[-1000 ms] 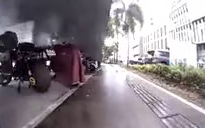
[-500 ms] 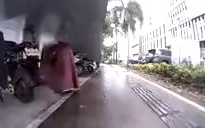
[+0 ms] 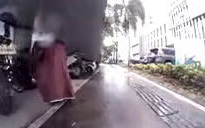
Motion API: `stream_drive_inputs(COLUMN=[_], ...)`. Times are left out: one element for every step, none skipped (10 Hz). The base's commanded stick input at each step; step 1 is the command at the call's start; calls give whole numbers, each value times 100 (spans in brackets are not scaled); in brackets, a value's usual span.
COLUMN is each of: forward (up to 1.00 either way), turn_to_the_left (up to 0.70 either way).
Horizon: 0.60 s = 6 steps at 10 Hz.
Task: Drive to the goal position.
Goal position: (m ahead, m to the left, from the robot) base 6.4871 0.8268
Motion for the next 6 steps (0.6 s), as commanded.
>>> stream_drive_inputs(forward=[70,70,70,70,70,70], turn_to_the_left=[0,0,-2,-6,-14,-14])
